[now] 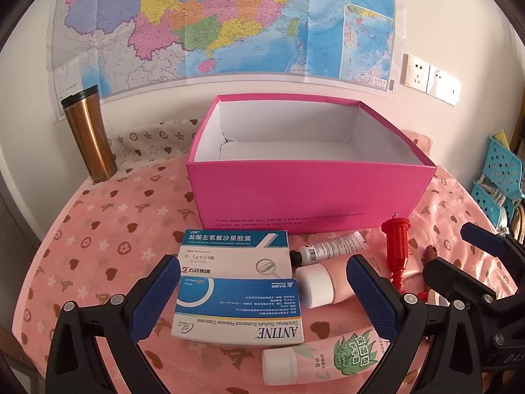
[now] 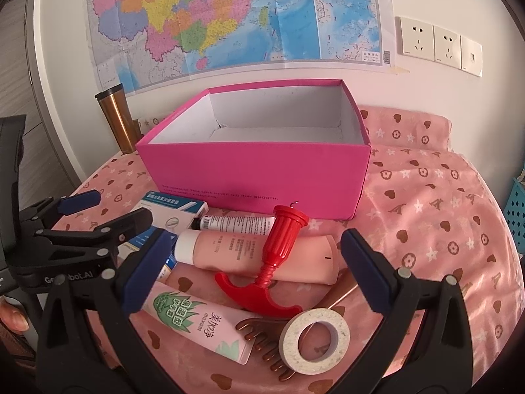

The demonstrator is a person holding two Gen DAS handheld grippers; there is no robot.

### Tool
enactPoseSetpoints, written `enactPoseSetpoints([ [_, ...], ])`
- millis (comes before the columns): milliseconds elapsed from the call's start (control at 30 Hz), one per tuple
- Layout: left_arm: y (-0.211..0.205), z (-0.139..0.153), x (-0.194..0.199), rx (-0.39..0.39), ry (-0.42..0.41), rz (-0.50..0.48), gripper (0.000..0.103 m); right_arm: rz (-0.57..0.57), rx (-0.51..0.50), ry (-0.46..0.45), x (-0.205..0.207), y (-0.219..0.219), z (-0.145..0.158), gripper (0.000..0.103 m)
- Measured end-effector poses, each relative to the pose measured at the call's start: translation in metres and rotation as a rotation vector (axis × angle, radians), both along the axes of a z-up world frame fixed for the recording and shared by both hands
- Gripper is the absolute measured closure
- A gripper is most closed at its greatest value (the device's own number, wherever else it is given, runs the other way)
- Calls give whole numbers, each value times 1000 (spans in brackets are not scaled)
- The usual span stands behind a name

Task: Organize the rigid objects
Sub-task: 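Move the right tool toward the red plunger toy and open it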

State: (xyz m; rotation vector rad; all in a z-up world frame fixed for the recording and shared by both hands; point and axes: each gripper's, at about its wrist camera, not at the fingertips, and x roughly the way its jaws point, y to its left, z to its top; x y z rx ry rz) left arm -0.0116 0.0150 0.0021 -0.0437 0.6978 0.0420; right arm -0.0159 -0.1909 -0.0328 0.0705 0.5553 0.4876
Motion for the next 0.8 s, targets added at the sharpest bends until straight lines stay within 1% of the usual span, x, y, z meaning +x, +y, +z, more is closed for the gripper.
enactPoseSetpoints([
  [800, -7, -3, 3, 6, 5, -7, 0, 10, 12, 19, 5, -1, -5, 2],
])
